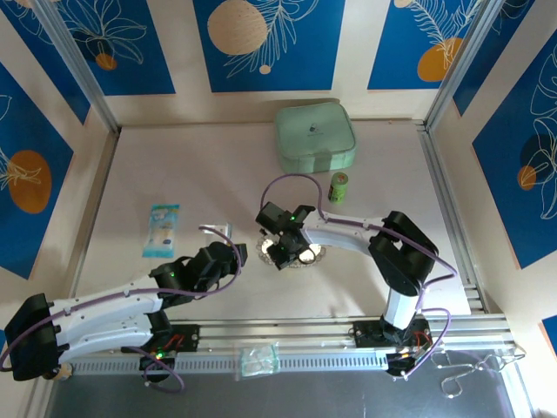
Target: Put the keys on the keyring
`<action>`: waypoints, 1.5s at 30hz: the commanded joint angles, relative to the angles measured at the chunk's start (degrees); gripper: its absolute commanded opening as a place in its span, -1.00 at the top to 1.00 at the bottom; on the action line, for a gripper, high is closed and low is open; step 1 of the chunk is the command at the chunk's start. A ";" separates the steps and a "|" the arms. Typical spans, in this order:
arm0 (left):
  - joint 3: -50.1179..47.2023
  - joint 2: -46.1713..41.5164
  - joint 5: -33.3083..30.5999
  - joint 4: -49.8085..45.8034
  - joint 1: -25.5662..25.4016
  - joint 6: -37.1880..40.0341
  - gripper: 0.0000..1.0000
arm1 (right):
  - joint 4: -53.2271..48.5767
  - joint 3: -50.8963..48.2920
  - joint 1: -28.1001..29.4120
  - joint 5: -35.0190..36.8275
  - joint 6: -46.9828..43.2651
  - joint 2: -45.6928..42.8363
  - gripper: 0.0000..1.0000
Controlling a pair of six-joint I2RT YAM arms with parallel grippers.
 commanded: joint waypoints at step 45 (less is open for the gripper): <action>12.94 -2.41 13.41 -2.27 13.64 39.25 -0.21 | 23.62 -13.89 -0.06 1.08 -20.48 -28.47 1.00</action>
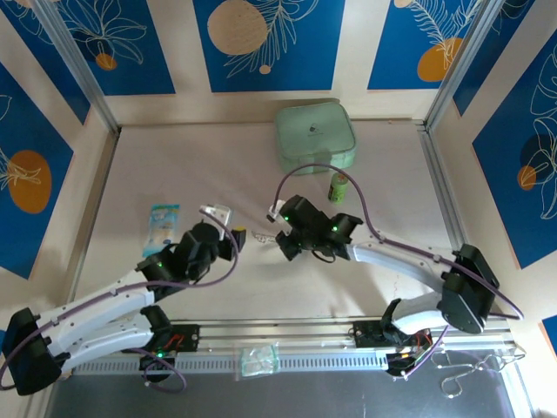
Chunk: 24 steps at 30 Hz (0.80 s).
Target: Put the keys on the keyring
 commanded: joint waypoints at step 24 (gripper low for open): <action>2.71 8.73 52.20 2.26 8.94 40.87 0.32 | 33.27 -26.01 -5.02 -28.80 -20.52 -19.30 1.00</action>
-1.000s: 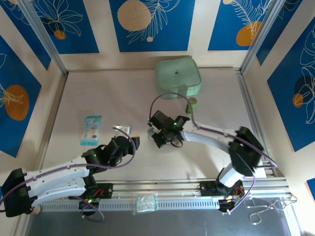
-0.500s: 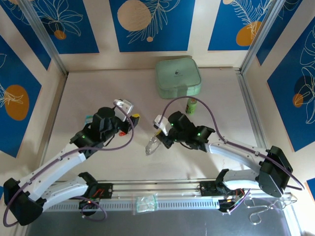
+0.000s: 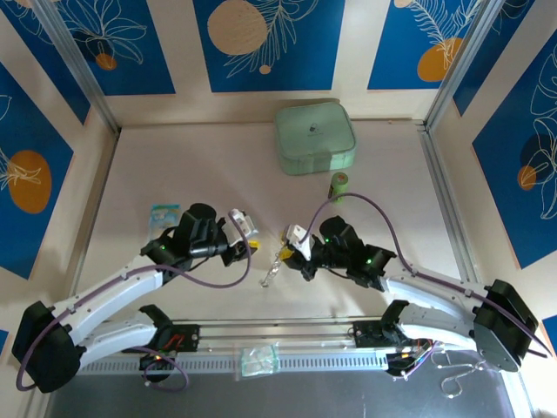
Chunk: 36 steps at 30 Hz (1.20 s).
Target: Put the keys on the keyring
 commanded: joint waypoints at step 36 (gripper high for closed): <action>-4.72 7.32 26.34 16.08 -0.31 4.88 0.91 | 6.76 2.63 1.73 -7.57 -8.21 1.99 1.00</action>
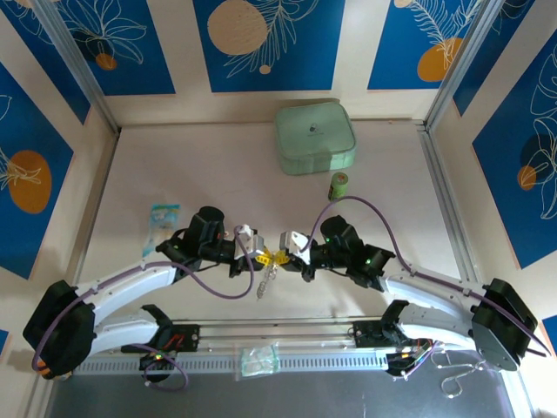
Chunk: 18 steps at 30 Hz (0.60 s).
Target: Put the keys on the keyring
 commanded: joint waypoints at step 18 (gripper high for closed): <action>0.31 -8.38 -14.86 -3.35 -2.50 11.60 1.00 | -21.87 5.06 1.28 15.47 -3.06 -10.98 0.32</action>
